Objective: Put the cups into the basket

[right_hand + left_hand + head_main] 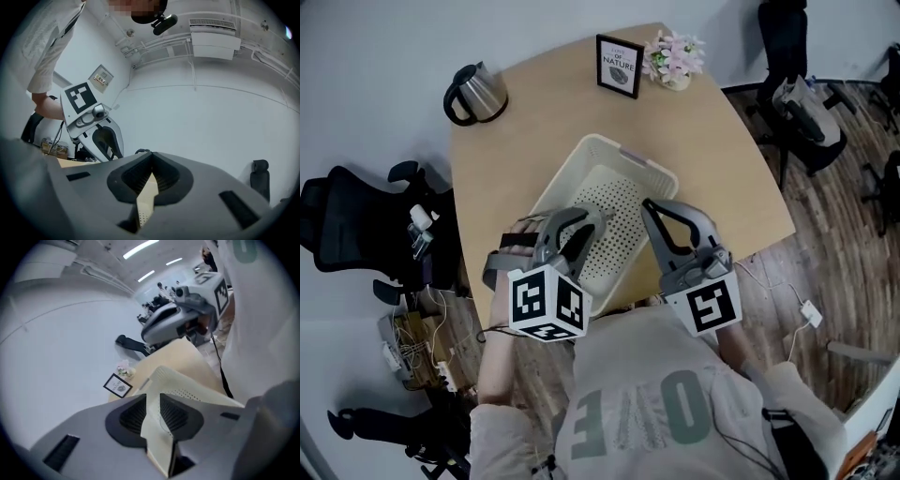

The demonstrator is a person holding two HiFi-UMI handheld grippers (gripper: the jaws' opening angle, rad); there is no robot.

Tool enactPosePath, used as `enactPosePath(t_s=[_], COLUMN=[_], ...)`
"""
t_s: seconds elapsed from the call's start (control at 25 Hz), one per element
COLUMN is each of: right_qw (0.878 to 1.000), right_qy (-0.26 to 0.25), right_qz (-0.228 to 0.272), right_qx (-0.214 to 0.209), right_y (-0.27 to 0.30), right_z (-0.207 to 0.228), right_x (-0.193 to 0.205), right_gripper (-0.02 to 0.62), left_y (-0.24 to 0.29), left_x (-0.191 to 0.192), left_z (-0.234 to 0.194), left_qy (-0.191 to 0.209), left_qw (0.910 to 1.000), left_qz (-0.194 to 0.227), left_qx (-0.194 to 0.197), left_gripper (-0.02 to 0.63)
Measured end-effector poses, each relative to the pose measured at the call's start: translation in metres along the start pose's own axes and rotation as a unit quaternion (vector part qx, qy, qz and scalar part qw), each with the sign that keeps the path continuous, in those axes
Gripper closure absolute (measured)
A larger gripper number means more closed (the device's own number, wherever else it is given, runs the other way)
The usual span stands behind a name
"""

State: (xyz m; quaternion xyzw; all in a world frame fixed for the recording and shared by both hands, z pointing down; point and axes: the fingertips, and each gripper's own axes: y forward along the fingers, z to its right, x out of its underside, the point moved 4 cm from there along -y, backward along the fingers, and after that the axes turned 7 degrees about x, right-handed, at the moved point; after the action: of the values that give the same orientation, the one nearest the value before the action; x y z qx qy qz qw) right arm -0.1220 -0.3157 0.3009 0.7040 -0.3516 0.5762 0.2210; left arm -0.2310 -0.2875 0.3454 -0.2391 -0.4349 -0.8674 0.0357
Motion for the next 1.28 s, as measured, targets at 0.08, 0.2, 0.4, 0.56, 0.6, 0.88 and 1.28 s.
enactPosePath(t_s=[0.08, 0.2, 0.4, 0.56, 0.6, 0.88, 1.28], right_qw=[1.000, 0.999, 0.998, 0.997, 0.996, 0.992, 0.991], right_qy=[-0.009, -0.018, -0.008, 0.024, 0.031, 0.046, 0.066], right_qz=[0.008, 0.029, 0.037, 0.016, 0.013, -0.015, -0.041], right_qx=[-0.017, -0.035, -0.048, -0.075, -0.082, -0.113, -0.107], right_y=[0.005, 0.010, 0.023, 0.022, 0.020, 0.009, 0.008], right_z=[-0.006, -0.011, -0.023, -0.043, -0.048, -0.068, -0.063], right_x=[-0.009, -0.025, -0.035, -0.023, -0.021, -0.008, 0.005], right_gripper=[0.597, 0.597, 0.597, 0.597, 0.597, 0.597, 0.597], left_y=[-0.016, -0.044, -0.096, -0.094, -0.092, -0.084, -0.076], left_x=[-0.005, -0.005, 0.024, 0.021, 0.019, 0.027, 0.031], left_z=[0.000, -0.012, -0.021, 0.002, 0.007, 0.018, 0.020], left_qy=[-0.029, -0.106, -0.317, -0.369, -0.373, -0.405, -0.408], left_qw=[0.9982, 0.9774, 0.8146, 0.7521, 0.7475, 0.7415, 0.7469], left_qz=[0.020, 0.082, 0.271, 0.353, 0.367, 0.354, 0.343], left_qx=[-0.048, -0.163, -0.403, -0.416, -0.409, -0.400, -0.398], left_gripper=[0.541, 0.597, 0.598, 0.597, 0.597, 0.597, 0.597])
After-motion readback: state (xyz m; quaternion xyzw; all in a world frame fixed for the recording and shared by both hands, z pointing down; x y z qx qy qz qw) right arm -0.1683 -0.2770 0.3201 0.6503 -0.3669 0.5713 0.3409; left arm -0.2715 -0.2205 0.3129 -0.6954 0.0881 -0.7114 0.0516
